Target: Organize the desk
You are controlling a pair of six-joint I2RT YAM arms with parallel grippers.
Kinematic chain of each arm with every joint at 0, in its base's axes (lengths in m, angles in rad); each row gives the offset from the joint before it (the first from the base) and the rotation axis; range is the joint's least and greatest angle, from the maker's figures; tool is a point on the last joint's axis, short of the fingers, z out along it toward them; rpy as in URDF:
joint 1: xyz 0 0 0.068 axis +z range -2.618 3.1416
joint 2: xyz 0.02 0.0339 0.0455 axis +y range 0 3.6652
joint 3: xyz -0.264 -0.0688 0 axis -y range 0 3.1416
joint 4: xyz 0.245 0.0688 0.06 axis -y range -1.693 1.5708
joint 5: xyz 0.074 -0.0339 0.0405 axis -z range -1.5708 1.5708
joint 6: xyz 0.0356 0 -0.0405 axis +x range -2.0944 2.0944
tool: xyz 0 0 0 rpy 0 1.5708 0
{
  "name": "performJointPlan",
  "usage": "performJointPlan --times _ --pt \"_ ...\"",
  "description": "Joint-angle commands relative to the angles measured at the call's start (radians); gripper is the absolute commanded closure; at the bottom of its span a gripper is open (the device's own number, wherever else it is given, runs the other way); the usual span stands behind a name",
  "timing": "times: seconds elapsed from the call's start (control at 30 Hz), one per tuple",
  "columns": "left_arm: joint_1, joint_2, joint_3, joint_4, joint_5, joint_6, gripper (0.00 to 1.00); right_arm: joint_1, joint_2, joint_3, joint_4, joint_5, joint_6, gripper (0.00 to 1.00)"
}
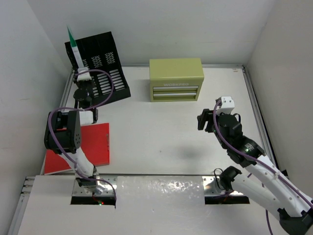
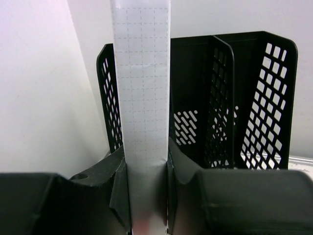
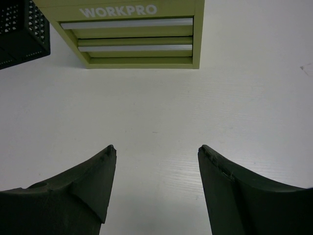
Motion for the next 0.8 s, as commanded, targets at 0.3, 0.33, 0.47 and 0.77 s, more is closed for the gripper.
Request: performJointPlan --times 0.3,0.33,0.47,0.77 --pt "0.012 0.049 0.124 0.137 0.009 -0.007 1.0 0.013 0.136 0.134 0.0 -0.091 -0.053 0.4" --pt "0.013 0.048 0.11 0.132 0.006 -0.012 1.0 0.024 0.168 0.157 0.005 -0.103 -0.068 0.4" --pt "0.029 0.042 0.089 0.092 0.038 -0.036 1.0 0.085 0.361 0.331 0.043 -0.149 -0.161 0.4" --pt "0.042 -0.011 0.11 -0.043 0.052 -0.073 1.0 0.141 0.915 0.758 0.216 -0.287 -0.243 0.38"
